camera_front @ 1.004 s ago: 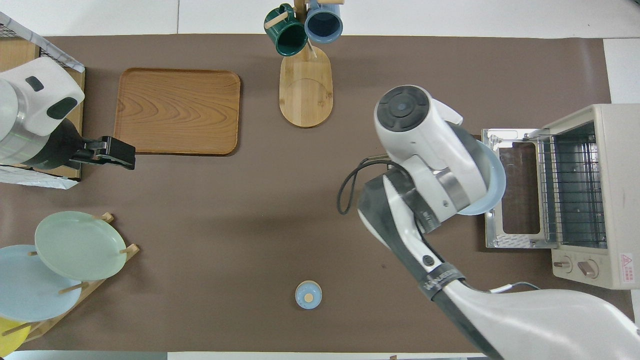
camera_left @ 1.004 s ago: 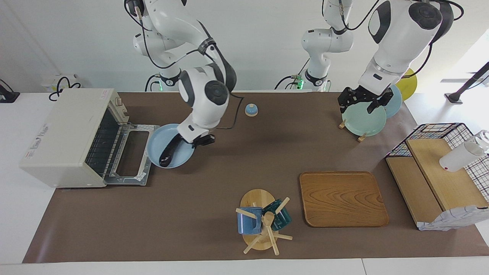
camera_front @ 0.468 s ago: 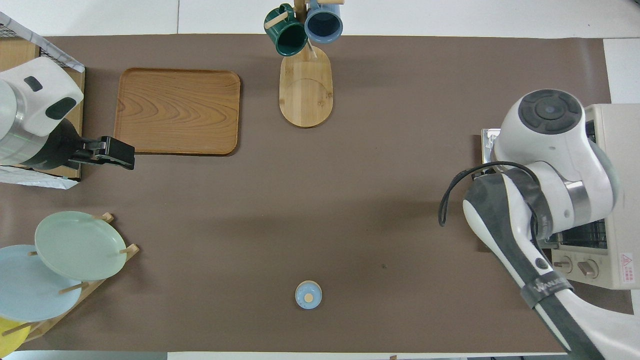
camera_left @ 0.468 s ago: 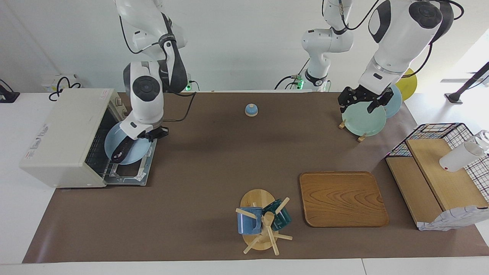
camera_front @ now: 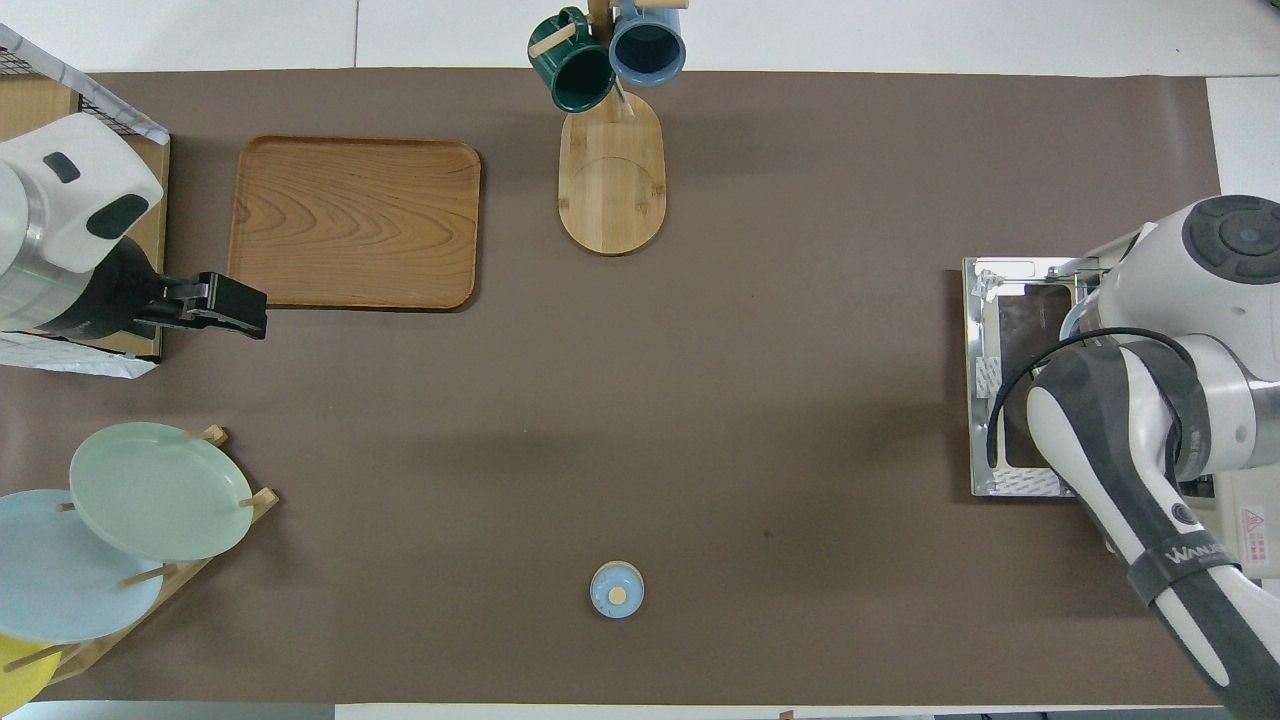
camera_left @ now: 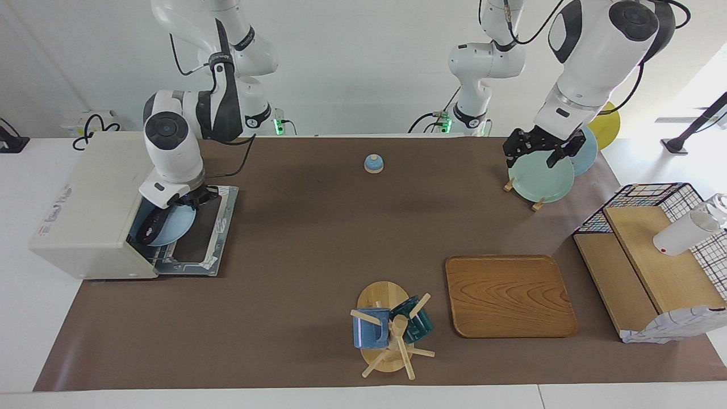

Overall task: Put eggplant into oven
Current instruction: 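Open the right gripper inside the oven and draw it back out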

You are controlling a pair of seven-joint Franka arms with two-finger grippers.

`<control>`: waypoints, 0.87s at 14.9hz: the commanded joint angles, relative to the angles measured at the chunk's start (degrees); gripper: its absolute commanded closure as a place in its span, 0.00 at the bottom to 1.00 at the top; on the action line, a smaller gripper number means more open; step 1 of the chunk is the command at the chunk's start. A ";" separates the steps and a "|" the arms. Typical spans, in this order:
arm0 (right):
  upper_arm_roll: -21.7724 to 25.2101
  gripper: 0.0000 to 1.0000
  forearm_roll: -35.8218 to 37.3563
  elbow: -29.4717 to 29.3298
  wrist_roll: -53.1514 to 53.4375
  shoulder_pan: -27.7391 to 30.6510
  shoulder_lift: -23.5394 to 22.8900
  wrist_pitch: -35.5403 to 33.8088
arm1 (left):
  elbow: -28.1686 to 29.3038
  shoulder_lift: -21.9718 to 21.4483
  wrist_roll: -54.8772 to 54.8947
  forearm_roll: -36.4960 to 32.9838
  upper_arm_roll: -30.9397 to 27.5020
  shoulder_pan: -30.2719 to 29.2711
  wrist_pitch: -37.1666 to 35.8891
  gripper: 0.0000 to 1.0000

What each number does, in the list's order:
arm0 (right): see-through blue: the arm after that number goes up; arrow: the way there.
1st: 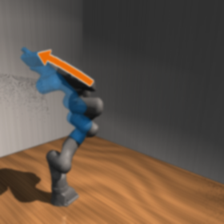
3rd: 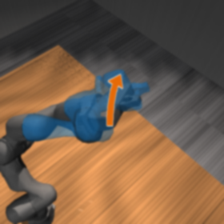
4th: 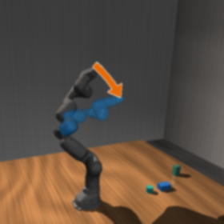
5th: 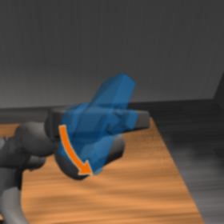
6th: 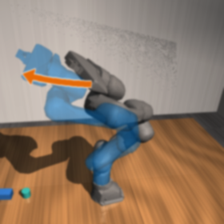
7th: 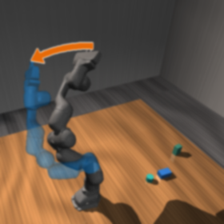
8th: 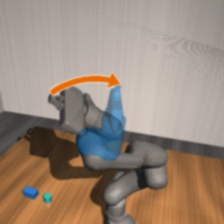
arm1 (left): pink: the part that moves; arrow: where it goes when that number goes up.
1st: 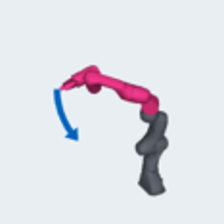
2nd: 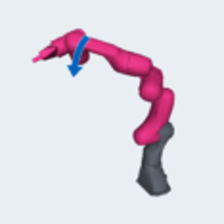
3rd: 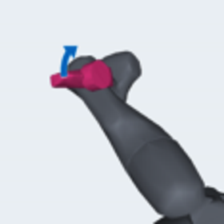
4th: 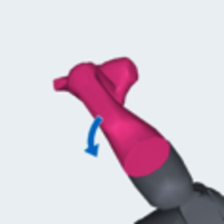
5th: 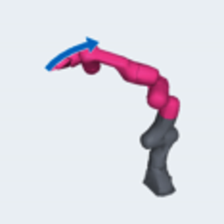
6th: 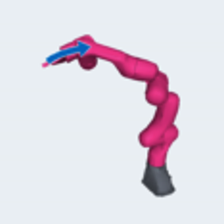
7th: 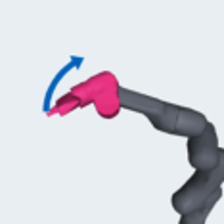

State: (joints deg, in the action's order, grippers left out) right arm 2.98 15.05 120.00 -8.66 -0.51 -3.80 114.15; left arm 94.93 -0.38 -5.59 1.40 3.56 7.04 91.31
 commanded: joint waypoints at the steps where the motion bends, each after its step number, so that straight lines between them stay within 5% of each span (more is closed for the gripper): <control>1: -0.69 1.00 1.12 4.27 -2.76 2.79 2.30 3.80 | 1.40 -1.47 0.06 -1.05 -0.22 -0.45 -0.17 0.00; 13: -0.69 0.99 -1.78 5.94 -2.68 4.02 2.57 5.38 | 1.40 -1.47 0.14 -1.05 -0.31 -0.45 0.01 0.00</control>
State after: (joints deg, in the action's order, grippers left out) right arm 2.93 14.72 123.72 -10.27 2.15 -1.87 118.20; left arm 94.93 -0.38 -5.59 1.40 3.23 6.72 91.31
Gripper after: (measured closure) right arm 0.974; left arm 0.000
